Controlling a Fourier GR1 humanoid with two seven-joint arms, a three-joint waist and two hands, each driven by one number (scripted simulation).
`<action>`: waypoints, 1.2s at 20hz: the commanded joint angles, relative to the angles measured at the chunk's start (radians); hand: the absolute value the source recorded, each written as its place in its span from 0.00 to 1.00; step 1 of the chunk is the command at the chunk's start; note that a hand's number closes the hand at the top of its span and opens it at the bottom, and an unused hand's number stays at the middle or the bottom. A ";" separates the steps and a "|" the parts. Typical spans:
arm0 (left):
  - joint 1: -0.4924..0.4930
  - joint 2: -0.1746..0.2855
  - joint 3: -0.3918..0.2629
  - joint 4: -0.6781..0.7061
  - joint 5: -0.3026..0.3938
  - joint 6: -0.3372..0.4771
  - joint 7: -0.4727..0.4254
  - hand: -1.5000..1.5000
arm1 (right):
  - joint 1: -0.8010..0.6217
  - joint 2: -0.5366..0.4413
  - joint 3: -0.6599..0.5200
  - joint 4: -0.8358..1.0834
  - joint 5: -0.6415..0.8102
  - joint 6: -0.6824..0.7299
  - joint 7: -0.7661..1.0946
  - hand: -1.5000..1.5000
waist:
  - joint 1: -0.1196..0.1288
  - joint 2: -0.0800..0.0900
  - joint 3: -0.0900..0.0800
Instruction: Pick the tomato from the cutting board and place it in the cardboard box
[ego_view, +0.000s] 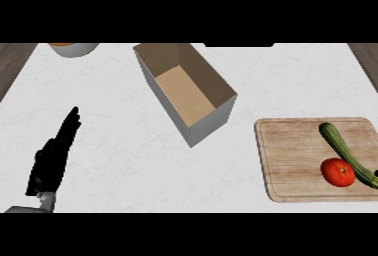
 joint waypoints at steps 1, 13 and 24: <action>-0.017 -0.010 -0.005 -0.006 -0.017 0.016 0.029 0.50 | 0.046 -0.169 0.051 -0.030 0.050 0.171 0.100 0.00 | -0.004 0.001 0.000; -0.010 -0.050 0.006 0.036 -0.043 -0.022 -0.024 0.50 | 0.037 -0.108 0.244 -0.376 0.096 0.325 0.602 0.00 | 0.003 0.002 0.001; -0.041 -0.080 0.095 0.068 -0.083 -0.095 -0.020 0.50 | 0.002 0.002 0.153 -0.238 0.264 0.419 0.561 0.00 | 0.003 0.002 0.002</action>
